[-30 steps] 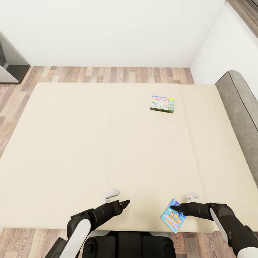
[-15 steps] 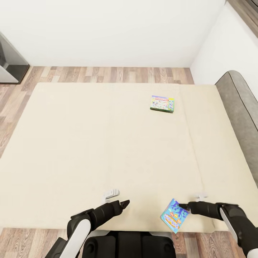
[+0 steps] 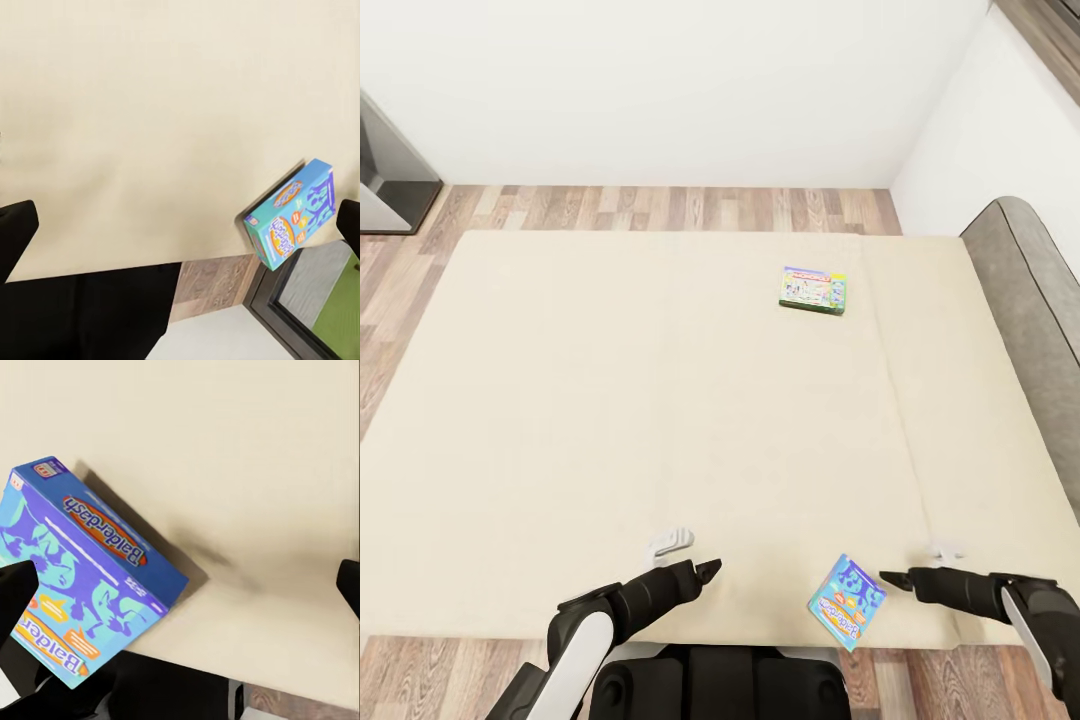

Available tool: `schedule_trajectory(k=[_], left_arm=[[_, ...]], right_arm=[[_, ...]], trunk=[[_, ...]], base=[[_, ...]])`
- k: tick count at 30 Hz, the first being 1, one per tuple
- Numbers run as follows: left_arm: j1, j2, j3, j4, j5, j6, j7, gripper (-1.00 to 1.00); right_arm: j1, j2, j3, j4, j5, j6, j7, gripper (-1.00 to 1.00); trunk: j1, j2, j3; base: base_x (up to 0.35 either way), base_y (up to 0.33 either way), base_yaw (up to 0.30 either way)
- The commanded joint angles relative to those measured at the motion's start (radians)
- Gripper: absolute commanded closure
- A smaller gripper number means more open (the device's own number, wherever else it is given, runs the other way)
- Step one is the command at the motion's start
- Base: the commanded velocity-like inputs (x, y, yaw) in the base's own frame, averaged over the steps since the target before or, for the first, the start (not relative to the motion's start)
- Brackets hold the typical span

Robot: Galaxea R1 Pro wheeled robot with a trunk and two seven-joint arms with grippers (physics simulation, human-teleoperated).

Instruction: Put all the toys in the child's room - the three board games (two on the bed and one on the table), the two jigsaw puzzles on the table, and the tennis ball on the table - inside the toy box on the table in the child's room.

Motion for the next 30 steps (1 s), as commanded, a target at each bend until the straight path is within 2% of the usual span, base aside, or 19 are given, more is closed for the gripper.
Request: schedule_trajectory(k=[1, 14, 30], left_arm=[[0.000, 0.000, 0.000, -0.001, 0.011, 0.002, 0.010, -1.00], [0.000, 0.000, 0.000, 0.002, 0.010, 0.002, 0.010, -1.00], [0.000, 0.000, 0.000, 0.002, 0.011, 0.002, 0.010, -1.00]], right_arm=[[0.001, -0.002, -0.004, 0.000, -0.001, 0.009, 0.003, -1.00], [0.050, -0.008, -0.015, 0.001, -0.001, 0.015, 0.003, -1.00], [0.095, 0.011, -0.010, 0.000, 0.008, 0.015, 0.001, -1.00]], trunk=[[0.000, -0.001, -0.001], [0.000, -0.001, -0.001], [0.000, -0.001, -0.001]], base=[[0.000, 0.000, 0.000], [0.000, 0.000, 0.000], [0.000, 0.000, 0.000]])
